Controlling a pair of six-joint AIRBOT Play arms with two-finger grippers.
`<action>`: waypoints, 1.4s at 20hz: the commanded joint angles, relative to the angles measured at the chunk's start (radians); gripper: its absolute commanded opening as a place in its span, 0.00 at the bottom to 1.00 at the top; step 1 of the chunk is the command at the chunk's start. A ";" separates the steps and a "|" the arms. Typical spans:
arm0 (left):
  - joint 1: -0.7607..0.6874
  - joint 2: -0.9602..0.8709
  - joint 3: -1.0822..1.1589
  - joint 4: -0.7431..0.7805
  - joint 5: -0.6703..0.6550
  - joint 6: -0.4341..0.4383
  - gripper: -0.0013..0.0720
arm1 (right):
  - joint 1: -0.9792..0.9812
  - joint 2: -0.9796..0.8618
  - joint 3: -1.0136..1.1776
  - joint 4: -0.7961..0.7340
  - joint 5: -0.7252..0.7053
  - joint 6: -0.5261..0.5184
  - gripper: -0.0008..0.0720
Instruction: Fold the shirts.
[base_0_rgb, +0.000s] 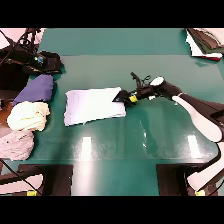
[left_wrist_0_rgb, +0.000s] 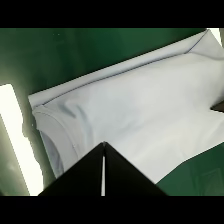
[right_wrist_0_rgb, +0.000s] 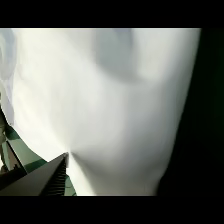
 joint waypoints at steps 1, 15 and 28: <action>0.000 0.000 0.000 0.000 0.000 0.000 0.05 | 0.076 -0.056 0.106 0.041 -0.029 -0.024 0.65; 0.000 0.000 0.000 0.000 -0.014 -0.003 0.05 | -0.611 0.556 -0.313 -0.180 -0.179 -0.048 0.03; 0.000 0.000 0.000 -0.027 -0.002 -0.021 0.05 | -1.383 0.861 -0.582 -0.340 -0.243 -0.005 0.03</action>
